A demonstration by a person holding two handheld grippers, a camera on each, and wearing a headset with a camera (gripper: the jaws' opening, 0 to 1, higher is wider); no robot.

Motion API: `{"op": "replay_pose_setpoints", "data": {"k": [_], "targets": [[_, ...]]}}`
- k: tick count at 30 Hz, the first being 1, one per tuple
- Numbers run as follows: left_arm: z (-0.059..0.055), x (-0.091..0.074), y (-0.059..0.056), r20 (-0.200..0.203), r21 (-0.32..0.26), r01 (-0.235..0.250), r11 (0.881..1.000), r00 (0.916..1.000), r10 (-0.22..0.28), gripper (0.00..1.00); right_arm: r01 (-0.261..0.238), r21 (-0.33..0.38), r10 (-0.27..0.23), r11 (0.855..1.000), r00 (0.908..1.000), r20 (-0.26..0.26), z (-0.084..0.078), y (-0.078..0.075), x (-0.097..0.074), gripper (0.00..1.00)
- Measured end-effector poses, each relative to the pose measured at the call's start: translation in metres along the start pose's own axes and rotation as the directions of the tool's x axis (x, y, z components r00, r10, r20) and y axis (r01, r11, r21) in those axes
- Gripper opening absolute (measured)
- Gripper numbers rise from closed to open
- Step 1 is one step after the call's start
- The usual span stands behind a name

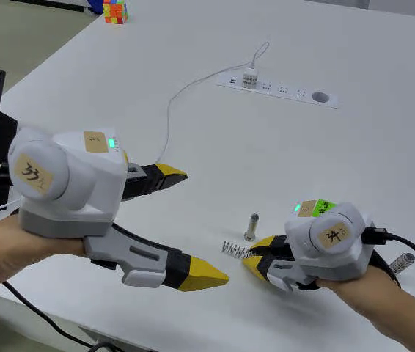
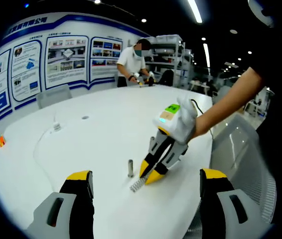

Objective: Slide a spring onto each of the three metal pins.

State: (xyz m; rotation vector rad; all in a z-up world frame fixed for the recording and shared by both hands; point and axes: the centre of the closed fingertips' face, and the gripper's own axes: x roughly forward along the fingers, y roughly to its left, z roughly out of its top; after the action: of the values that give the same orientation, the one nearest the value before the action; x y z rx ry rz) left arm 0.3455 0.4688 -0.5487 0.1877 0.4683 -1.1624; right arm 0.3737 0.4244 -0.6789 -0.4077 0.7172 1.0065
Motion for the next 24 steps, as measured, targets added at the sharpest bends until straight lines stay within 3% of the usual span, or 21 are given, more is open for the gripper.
{"op": "replay_pose_setpoints", "data": {"k": [8,10,15,16,17,20,24], "targets": [[-0.001,0.005,-0.011,-0.003,-0.013,0.033,0.999,0.9995,-0.033,0.82,-0.047,0.025,0.047,0.999,0.9988,0.017,0.008,0.012,-0.015,0.11],[0.007,0.008,-0.019,0.038,-0.039,0.068,0.997,0.997,-0.067,0.8,-0.05,0.011,0.05,0.999,0.9984,0.024,0.013,0.014,-0.024,0.11],[0.017,0.015,-0.02,0.037,-0.021,0.077,0.997,0.9964,-0.076,0.75,-0.036,-0.074,0.04,0.997,0.9978,0.053,0.025,0.006,-0.049,0.11],[0.027,0.016,-0.023,0.073,-0.032,0.1,0.994,0.9925,-0.098,0.74,-0.031,-0.103,0.037,0.994,0.9979,0.053,0.025,0.004,-0.056,0.11],[0.032,0.016,-0.024,0.085,-0.031,0.109,0.994,0.9907,-0.106,0.73,-0.03,-0.103,0.036,0.994,0.9977,0.057,0.025,0.003,-0.06,0.11],[0.037,0.019,-0.022,0.08,-0.002,0.106,0.994,0.9912,-0.106,0.66,-0.029,-0.096,0.036,0.995,0.9961,0.08,0.029,-0.002,-0.076,0.11],[0.036,0.026,-0.027,0.062,0.017,0.123,0.992,0.9904,-0.123,0.65,-0.018,-0.13,0.031,0.991,0.9947,0.098,0.033,-0.005,-0.095,0.11]]}}
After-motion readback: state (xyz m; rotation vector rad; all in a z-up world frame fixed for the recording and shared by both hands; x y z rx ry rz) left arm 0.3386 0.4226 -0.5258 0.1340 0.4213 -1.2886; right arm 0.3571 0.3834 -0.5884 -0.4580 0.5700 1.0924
